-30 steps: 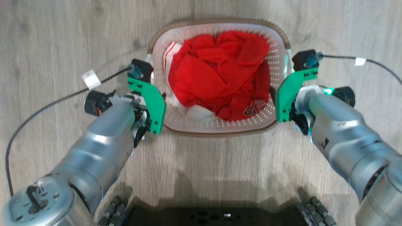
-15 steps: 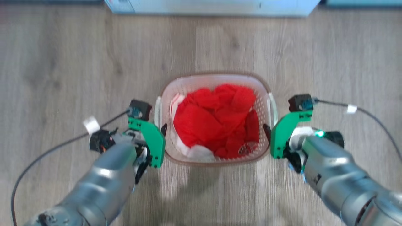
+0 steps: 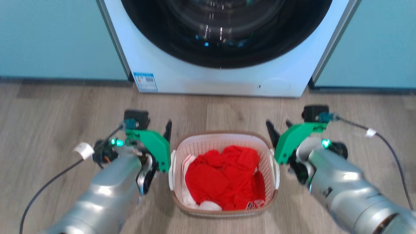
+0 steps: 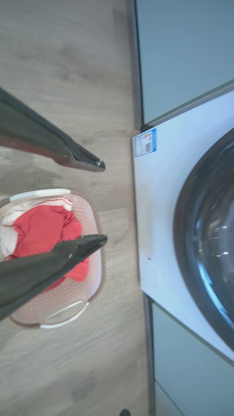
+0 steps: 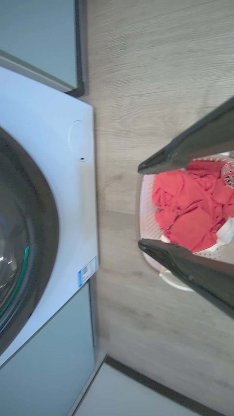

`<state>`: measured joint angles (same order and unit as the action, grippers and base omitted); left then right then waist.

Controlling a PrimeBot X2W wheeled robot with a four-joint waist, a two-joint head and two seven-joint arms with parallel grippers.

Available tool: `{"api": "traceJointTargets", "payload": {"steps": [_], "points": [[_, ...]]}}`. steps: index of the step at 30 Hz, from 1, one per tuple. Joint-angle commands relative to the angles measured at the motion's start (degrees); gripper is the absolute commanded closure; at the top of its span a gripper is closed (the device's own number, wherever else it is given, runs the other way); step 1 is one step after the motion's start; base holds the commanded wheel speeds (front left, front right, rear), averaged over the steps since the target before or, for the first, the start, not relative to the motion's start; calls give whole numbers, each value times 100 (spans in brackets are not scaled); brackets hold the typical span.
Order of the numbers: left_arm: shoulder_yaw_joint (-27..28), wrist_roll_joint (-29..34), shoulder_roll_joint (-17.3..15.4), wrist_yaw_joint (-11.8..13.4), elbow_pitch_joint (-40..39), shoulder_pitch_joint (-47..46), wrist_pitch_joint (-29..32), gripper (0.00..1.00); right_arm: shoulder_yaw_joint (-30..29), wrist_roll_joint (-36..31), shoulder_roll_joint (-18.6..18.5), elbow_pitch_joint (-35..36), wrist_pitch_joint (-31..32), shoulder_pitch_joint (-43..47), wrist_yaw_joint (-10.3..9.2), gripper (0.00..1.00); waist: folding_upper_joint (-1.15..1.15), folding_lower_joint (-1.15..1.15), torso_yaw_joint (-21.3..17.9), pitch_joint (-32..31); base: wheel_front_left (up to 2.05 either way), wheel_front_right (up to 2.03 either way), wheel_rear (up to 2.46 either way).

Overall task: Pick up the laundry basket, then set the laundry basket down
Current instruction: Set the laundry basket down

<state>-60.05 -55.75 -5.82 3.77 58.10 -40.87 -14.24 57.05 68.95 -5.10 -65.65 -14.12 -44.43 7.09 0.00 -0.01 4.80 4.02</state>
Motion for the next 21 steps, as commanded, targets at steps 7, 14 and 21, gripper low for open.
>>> {"api": "traceJointTargets", "payload": {"steps": [7, 14, 21], "points": [[2058, 1766, -547, 590, -2263, 893, -74, 0, -2307, -2014, -406, 1699, -86, 427, 40, 0, 0, 1, -23, -445, 0, 0, 0], [3840, 3427, -259, 634, -4342, 2153, -75, 0, -4048, -4273, -3, 3983, -87, 2051, 40, 0, 0, 1, -38, -577, 0, 0, 0], [4593, 4413, 143, 270, -5432, 3175, -75, 0, -4549, -5058, 195, 5428, -87, 3097, 40, 0, 0, 1, -81, -638, 0, 0, 0]]}}
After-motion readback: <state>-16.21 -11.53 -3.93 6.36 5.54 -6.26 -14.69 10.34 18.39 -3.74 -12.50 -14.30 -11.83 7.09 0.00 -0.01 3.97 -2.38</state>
